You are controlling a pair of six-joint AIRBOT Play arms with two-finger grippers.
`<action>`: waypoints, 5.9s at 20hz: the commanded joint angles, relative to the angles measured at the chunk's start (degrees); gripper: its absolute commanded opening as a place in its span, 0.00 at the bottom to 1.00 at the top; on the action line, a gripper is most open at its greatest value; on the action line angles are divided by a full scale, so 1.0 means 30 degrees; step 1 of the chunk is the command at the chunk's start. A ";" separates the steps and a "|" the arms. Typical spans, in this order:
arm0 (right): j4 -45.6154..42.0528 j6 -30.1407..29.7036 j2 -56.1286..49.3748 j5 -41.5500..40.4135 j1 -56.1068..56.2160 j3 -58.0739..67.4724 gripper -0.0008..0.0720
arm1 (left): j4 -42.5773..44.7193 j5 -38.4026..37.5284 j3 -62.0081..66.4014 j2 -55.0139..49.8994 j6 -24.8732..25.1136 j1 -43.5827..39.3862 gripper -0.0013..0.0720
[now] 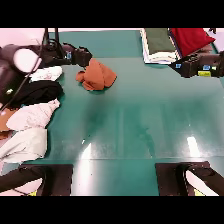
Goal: Fold the shirts.
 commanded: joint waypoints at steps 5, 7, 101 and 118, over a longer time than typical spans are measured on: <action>0.0044 0.0015 -0.0015 -0.0255 0.0015 -0.0007 0.04 | -0.0153 0.2419 0.0015 -0.7774 -0.1311 0.2149 0.61; 0.0044 0.0015 -0.0015 -0.0255 0.0015 -0.0007 0.04 | -0.1231 0.3832 0.0015 -0.8939 -0.1311 0.2149 0.61; -0.3220 0.2412 0.4743 0.4415 -0.3169 0.7060 0.03 | -0.3628 -0.5508 0.9245 0.8896 0.3351 0.4255 0.05; -0.3089 0.3519 -0.9318 0.4058 0.0546 0.2084 0.62 | -0.2324 -0.6994 -0.2011 -0.1494 0.3293 0.4255 0.05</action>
